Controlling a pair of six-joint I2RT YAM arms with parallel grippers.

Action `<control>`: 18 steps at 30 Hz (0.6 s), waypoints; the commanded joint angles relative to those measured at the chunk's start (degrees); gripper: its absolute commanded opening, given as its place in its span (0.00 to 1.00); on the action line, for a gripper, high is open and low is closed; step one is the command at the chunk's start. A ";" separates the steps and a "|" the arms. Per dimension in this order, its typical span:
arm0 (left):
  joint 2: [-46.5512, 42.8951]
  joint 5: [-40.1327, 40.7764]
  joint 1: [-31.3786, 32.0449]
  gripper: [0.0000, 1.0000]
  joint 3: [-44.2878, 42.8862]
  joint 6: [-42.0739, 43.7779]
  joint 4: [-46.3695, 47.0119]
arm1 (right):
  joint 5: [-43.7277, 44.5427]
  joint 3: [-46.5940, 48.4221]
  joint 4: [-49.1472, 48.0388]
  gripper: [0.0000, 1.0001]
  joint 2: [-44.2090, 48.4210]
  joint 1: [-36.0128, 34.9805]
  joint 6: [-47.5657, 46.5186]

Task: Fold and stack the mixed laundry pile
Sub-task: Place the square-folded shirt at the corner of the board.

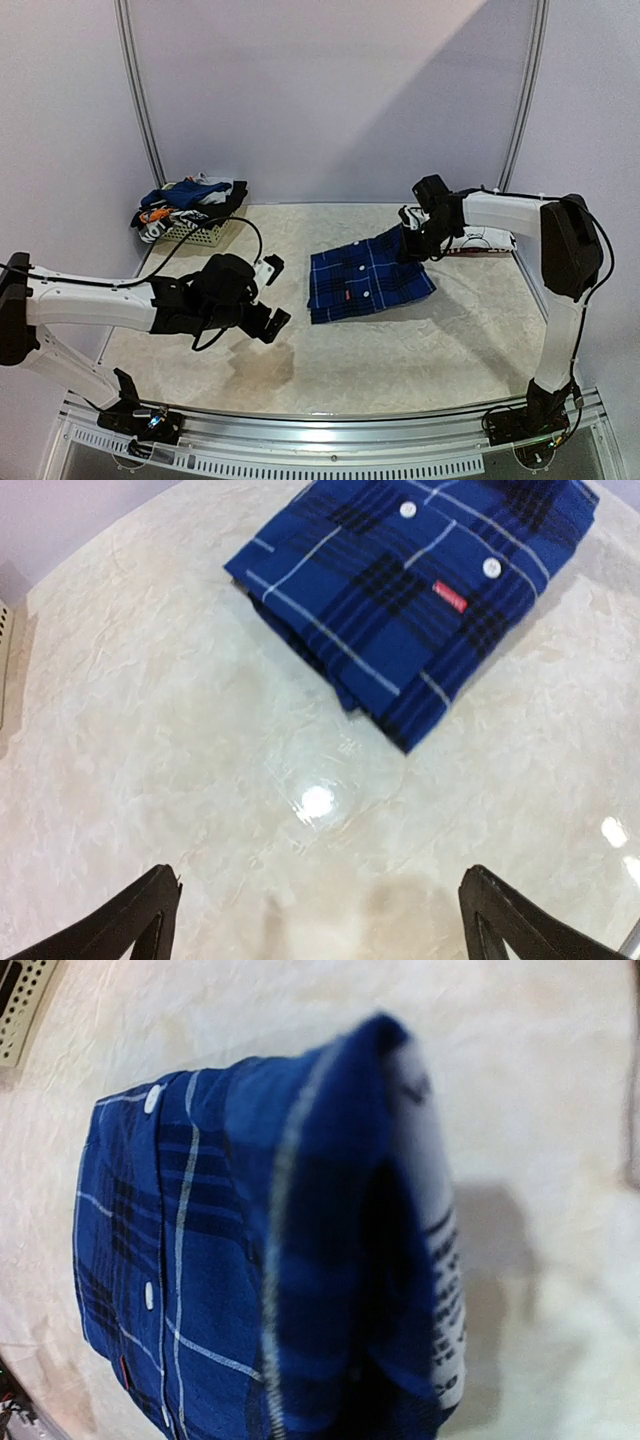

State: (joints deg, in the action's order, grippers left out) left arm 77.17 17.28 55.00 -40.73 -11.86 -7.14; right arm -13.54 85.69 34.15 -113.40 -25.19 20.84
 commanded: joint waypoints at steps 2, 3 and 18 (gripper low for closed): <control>-4.25 1.10 0.10 1.00 3.70 -1.22 0.65 | 9.38 11.98 11.08 0.00 -0.27 2.99 -7.81; -4.75 0.87 0.10 1.00 4.21 -1.31 1.10 | 10.03 14.45 12.59 0.00 -0.77 3.30 -9.27; -6.42 -2.56 0.19 1.00 7.19 -1.57 4.25 | 20.33 39.69 25.86 0.00 -10.32 9.12 -21.16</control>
State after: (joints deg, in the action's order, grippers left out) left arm 71.64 15.81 55.00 -34.54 -12.75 -4.86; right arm 3.20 121.19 56.16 -122.21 -17.76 4.99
